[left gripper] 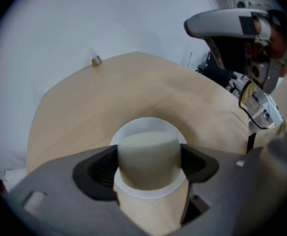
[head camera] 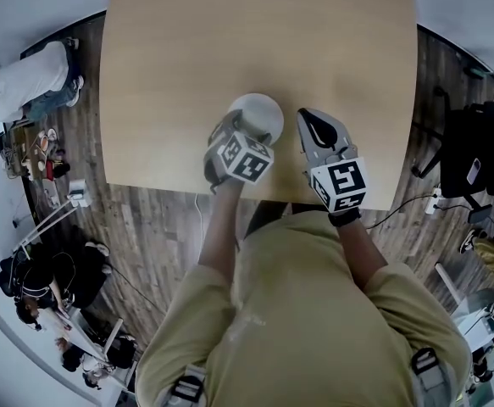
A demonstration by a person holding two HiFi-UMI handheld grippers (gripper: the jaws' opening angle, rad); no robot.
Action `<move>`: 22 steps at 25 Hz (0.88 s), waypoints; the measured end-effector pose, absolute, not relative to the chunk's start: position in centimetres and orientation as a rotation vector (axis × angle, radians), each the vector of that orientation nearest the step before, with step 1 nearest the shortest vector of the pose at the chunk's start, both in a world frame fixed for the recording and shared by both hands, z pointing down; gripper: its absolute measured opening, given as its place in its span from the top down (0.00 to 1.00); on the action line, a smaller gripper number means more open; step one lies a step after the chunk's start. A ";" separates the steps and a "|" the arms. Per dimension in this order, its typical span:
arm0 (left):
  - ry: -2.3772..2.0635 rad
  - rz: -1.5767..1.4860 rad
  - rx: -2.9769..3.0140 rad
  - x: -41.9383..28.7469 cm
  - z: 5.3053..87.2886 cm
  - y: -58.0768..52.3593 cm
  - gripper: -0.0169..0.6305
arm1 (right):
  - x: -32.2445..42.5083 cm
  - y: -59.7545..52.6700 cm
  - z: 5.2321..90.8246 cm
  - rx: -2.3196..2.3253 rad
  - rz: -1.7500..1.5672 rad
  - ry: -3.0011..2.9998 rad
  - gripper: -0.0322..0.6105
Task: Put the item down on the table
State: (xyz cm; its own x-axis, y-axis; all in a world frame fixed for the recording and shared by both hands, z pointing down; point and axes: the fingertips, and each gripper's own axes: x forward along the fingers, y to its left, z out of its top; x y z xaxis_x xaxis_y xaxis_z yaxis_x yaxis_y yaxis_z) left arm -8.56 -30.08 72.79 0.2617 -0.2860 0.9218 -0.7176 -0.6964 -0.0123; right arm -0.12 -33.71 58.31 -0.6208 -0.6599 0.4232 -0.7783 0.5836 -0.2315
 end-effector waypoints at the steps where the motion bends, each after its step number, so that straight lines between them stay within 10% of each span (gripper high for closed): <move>1: -0.889 1.462 2.122 -8.6 73.2 -30.1 0.38 | -0.1 -33.7 58.6 1.175 0.583 -2.523 0.94; 22: -0.812 1.603 2.148 -8.3 75.2 -30.5 0.38 | 1.8 -32.7 59.1 1.255 0.610 -2.474 0.94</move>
